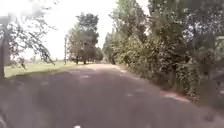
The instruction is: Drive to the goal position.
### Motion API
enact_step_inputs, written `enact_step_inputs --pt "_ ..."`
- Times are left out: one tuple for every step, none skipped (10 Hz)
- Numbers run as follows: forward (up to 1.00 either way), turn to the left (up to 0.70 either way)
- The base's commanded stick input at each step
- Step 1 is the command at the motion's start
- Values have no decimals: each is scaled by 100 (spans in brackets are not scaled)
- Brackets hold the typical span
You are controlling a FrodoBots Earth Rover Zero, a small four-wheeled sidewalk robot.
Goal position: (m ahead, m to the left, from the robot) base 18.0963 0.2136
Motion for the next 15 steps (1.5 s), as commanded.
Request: enact_step_inputs --pt "100 -7" --pt "100 -7" --pt "100 -7" --pt "100 -7" --pt "100 -7" --pt "100 -7" --pt "100 -7" --pt "100 -7" --pt "100 -7" --pt "100 -7" --pt "100 -6" --pt "100 -5" --pt "100 -4" --pt "100 -4" --pt "100 -4"
